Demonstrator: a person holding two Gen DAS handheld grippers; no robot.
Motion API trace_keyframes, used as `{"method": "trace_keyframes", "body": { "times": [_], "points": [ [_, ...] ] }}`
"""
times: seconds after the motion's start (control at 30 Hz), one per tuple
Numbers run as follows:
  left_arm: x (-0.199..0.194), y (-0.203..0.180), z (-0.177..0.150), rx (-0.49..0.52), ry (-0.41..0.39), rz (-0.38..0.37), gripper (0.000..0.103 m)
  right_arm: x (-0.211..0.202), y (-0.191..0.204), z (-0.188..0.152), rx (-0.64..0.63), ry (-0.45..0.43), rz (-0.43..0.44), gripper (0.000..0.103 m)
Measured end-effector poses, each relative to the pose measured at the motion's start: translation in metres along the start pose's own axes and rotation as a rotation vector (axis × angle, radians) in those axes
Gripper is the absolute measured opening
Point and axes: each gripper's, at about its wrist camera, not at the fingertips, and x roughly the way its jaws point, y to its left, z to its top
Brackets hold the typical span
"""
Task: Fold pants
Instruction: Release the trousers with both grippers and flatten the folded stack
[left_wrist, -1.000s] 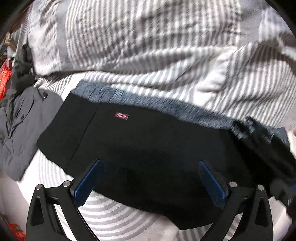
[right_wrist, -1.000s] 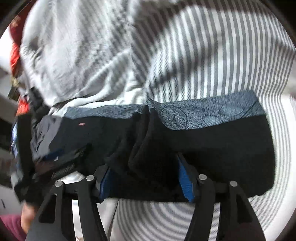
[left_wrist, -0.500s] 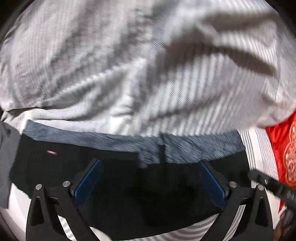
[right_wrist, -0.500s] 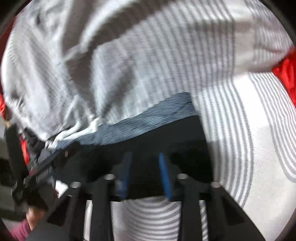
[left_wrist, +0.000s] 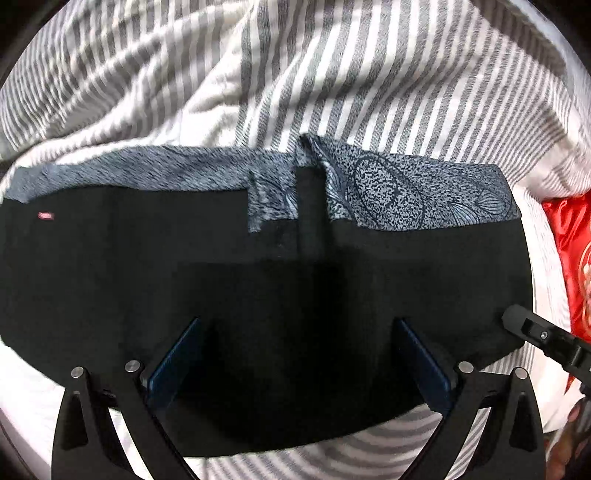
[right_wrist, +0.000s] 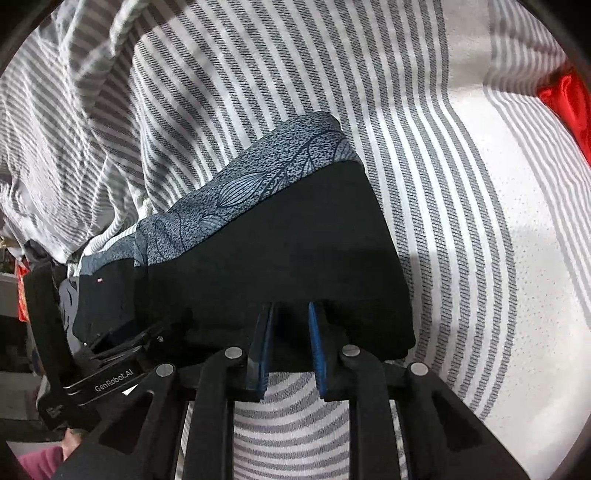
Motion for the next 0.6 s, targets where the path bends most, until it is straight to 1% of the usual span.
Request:
{"method": "trace_keyframes", "body": {
  "times": [0.1,0.2,0.27,0.33,0.43,0.47,0.5,0.53,0.57,0.6],
  "points": [
    [-0.01,0.007,-0.003,-0.016,0.006,0.019,0.103,-0.005,0.005,-0.004,-0.012,0.018,0.007,0.021],
    [-0.021,0.017,-0.005,-0.049,0.006,0.034,0.103,-0.013,0.016,-0.003,-0.021,0.024,0.047,0.021],
    [-0.028,0.022,-0.005,-0.077,0.002,0.043,0.103,-0.017,0.032,-0.001,-0.074,0.016,0.07,0.021],
    [-0.033,0.023,-0.005,-0.096,0.002,0.074,0.103,-0.015,0.049,0.002,-0.137,0.019,0.071,0.021],
    [-0.042,0.028,-0.003,-0.145,-0.005,0.103,0.103,0.001,0.065,0.003,-0.191,0.062,0.066,0.022],
    [-0.045,0.03,-0.003,-0.158,-0.009,0.109,0.103,0.011,0.067,0.001,-0.201,0.086,0.054,0.025],
    [-0.049,0.033,-0.006,-0.171,-0.013,0.114,0.103,0.025,0.067,-0.002,-0.21,0.129,0.027,0.028],
    [-0.052,0.035,-0.006,-0.183,-0.016,0.124,0.103,0.035,0.063,-0.006,-0.205,0.162,0.009,0.029],
    [-0.057,0.041,-0.016,-0.192,-0.019,0.133,0.103,0.04,0.057,-0.007,-0.185,0.158,0.026,0.029],
    [-0.061,0.043,-0.019,-0.201,-0.022,0.147,0.103,0.04,0.053,-0.005,-0.162,0.143,0.05,0.029]
  ]
}}
